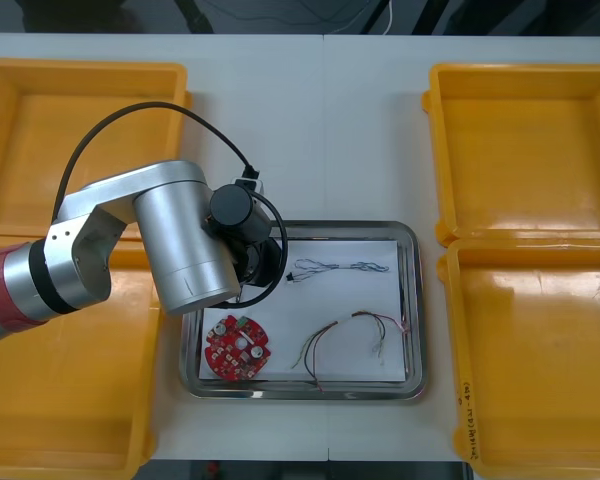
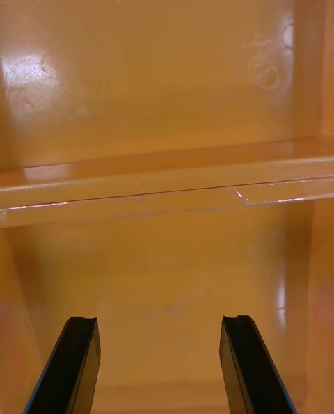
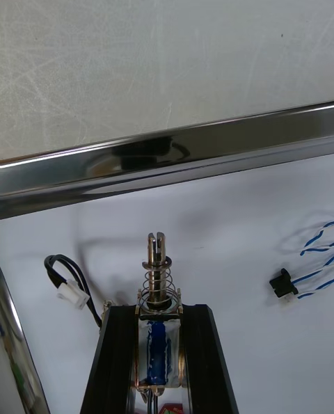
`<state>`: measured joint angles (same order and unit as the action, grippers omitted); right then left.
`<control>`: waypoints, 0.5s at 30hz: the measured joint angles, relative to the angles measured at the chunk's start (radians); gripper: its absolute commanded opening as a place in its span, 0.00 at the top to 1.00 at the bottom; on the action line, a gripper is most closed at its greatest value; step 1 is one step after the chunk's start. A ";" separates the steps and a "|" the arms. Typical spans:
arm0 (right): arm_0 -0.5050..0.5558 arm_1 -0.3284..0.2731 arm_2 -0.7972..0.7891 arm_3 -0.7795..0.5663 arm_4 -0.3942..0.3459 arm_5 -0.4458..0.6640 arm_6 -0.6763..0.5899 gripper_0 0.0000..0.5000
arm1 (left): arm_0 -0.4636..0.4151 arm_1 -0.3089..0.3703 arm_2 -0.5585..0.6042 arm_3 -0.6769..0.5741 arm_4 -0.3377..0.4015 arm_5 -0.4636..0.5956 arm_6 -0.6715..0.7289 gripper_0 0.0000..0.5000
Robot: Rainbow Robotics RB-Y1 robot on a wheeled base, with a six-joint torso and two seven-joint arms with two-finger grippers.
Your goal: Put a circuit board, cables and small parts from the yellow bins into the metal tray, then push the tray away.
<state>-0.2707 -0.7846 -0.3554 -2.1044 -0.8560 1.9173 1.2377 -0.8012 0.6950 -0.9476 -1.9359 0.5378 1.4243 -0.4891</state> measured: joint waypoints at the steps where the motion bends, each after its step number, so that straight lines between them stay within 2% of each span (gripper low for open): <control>1: 0.000 0.000 0.000 0.000 0.000 0.000 0.000 0.00 | 0.000 0.000 0.000 0.000 0.000 -0.002 0.000 0.37; 2: 0.000 0.000 0.000 0.000 0.000 0.000 0.000 0.00 | 0.000 0.000 0.000 0.000 0.000 -0.005 0.000 0.37; 3: 0.000 0.000 0.000 0.000 0.000 0.000 0.000 0.00 | 0.000 0.000 0.000 0.000 -0.001 -0.008 0.000 0.27; 4: 0.000 0.000 0.000 0.000 0.000 0.000 0.000 0.00 | 0.000 0.000 0.000 0.000 -0.001 -0.011 0.000 0.25; 9: 0.000 0.000 0.000 0.000 -0.001 0.000 0.000 0.00 | 0.000 0.000 0.000 0.000 -0.004 -0.017 0.000 0.00; 15: 0.000 0.000 0.000 0.000 -0.001 0.000 0.000 0.00 | 0.000 0.000 0.000 0.000 -0.005 -0.017 0.000 0.00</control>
<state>-0.2707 -0.7846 -0.3554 -2.1044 -0.8574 1.9173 1.2377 -0.8012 0.6950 -0.9476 -1.9358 0.5328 1.4071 -0.4889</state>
